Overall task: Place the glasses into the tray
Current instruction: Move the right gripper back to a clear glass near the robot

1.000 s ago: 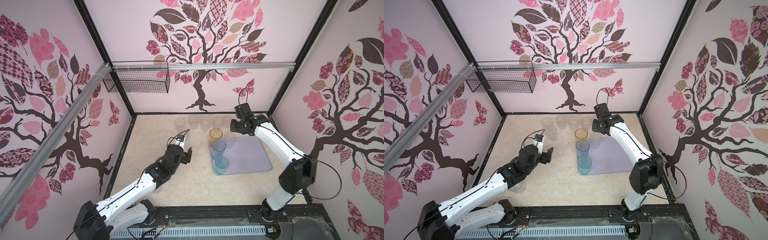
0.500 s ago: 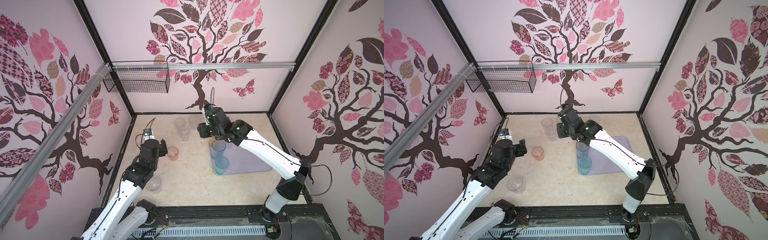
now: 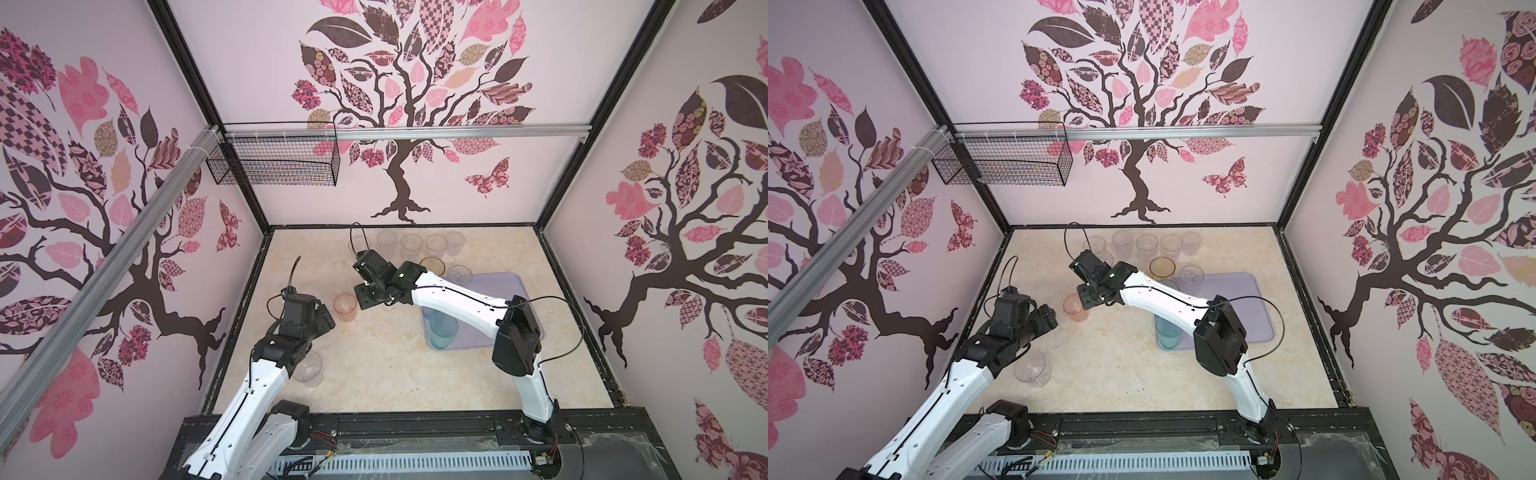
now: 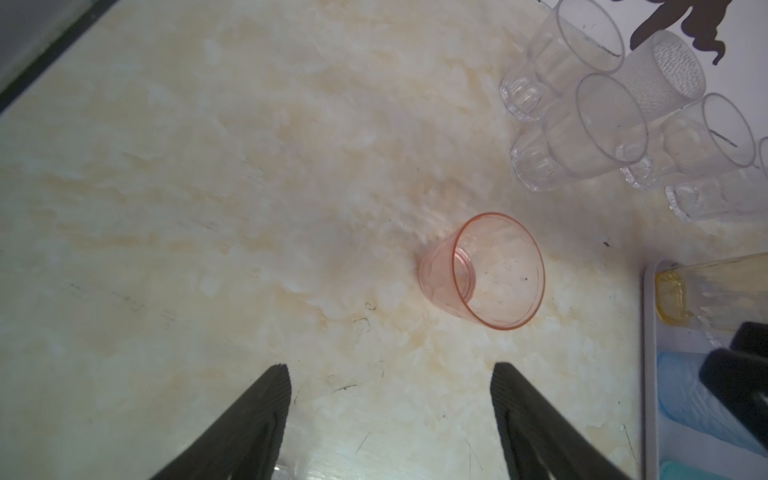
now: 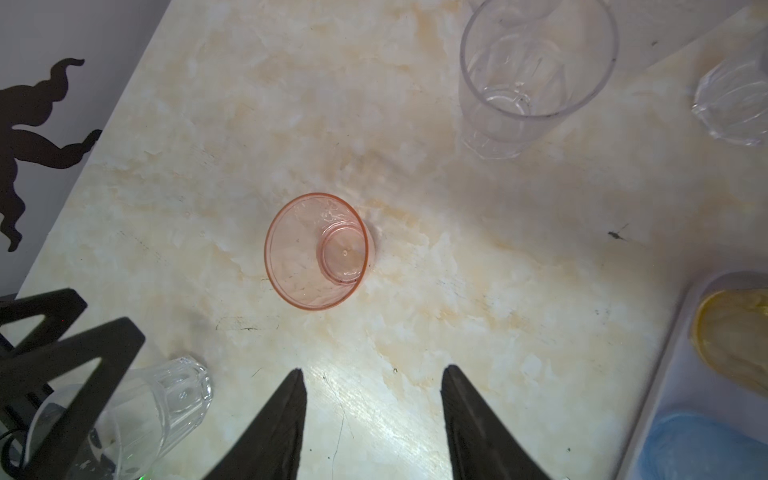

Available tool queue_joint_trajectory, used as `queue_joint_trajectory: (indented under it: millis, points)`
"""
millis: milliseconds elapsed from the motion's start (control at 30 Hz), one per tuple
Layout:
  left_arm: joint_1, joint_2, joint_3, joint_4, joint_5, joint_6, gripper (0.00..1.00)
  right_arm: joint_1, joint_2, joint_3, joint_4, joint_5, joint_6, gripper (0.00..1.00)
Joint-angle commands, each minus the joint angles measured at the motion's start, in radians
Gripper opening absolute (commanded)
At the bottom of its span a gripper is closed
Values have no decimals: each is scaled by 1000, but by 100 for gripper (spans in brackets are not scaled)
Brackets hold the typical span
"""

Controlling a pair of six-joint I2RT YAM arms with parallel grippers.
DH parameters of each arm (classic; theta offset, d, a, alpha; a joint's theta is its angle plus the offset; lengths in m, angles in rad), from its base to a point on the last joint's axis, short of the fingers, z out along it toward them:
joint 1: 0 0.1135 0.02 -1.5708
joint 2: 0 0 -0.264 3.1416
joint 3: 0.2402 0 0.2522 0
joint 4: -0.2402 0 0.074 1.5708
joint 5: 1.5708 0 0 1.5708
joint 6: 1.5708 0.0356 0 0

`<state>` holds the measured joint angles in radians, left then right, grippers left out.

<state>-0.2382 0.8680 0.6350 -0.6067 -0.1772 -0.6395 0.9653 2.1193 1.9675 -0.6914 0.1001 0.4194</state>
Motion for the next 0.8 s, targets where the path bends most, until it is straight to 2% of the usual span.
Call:
queue_joint_trajectory:
  millis: [0,133,367,533,633,767]
  points:
    - [3,37,-18,59,53,-39,80,-5,84,90,-17,-15,-3,56]
    - [4,63,-8,55,56,-23,80,-5,128,137,-31,-49,2,56]
    - [36,53,19,39,37,-32,80,29,88,73,-15,-100,28,55]
    - [40,69,142,-48,-161,96,80,108,17,-31,47,-118,74,56]
    - [47,82,166,-95,-311,42,82,158,-21,-77,95,-147,107,57]
    - [90,102,136,-82,-310,25,82,214,-24,-74,119,-177,139,58]
